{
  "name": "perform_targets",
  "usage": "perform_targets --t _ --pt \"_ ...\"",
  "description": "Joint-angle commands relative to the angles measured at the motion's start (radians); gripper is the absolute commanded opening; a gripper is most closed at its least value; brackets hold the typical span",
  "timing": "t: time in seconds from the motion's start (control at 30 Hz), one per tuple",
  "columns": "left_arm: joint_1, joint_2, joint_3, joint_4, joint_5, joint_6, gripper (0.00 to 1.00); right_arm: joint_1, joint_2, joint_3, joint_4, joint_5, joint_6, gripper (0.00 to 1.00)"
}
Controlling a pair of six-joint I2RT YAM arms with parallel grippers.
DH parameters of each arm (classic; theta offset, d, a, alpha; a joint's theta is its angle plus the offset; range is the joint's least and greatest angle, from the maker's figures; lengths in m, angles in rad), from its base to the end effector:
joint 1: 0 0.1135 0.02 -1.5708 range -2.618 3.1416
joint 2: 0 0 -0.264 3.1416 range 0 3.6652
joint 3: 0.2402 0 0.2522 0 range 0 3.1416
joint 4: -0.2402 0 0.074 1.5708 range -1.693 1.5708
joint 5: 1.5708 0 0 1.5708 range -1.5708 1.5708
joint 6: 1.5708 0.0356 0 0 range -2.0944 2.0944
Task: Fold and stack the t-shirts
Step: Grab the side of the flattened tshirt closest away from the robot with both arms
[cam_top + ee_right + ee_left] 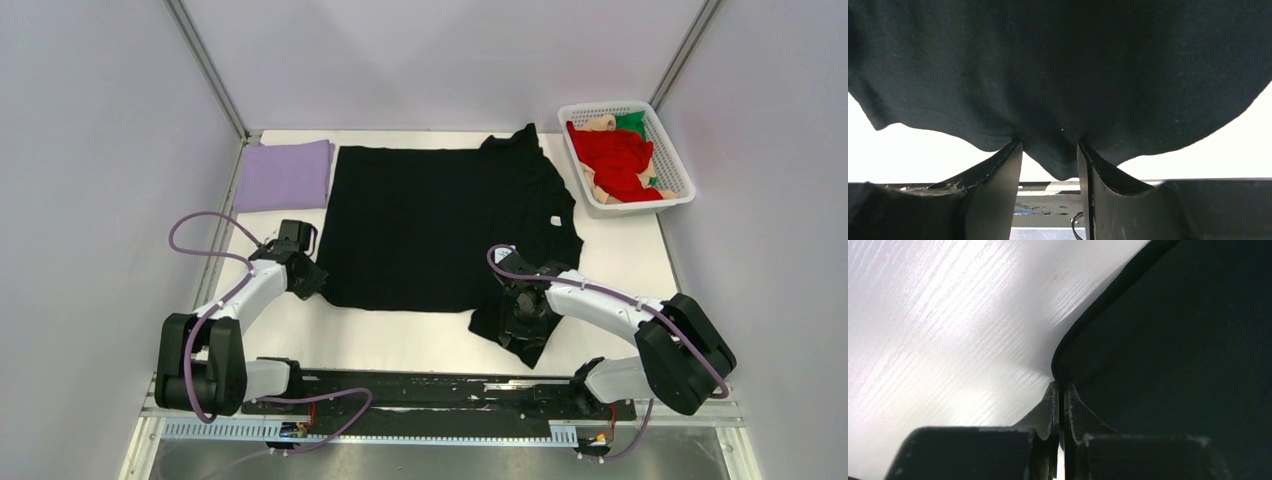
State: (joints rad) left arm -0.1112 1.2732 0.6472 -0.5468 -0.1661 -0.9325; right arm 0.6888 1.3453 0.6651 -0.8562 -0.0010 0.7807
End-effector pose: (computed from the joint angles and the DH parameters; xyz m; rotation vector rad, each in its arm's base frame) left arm 0.2178 -0.0184 0.1704 -1.1253 2.4704 -0.0770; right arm 0.1489 0.1226 0.1539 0.1431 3.1132 0.0371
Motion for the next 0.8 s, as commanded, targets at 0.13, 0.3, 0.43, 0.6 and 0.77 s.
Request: perform_targets --t 0.13,0.3,0.43,0.6,0.77 --pt "0.001 -0.039 0.004 -0.023 0.003 0.014 0.0 0.005 0.034 -0.005 0.066 0.128 0.112 0.14" --pt "0.001 -0.06 0.049 -0.034 0.02 0.028 0.0 -0.001 -0.059 0.102 0.02 0.194 0.073 0.0" --pt "0.0 -0.065 0.105 -0.037 0.034 0.041 0.0 -0.041 -0.101 0.197 -0.007 0.253 0.009 0.0" --pt "0.001 -0.016 0.183 0.022 0.043 0.058 0.0 -0.106 -0.048 0.324 0.045 0.307 -0.093 0.0" --pt "0.002 0.098 0.29 0.037 0.031 0.066 0.0 -0.178 0.047 0.446 0.13 0.31 -0.168 0.0"
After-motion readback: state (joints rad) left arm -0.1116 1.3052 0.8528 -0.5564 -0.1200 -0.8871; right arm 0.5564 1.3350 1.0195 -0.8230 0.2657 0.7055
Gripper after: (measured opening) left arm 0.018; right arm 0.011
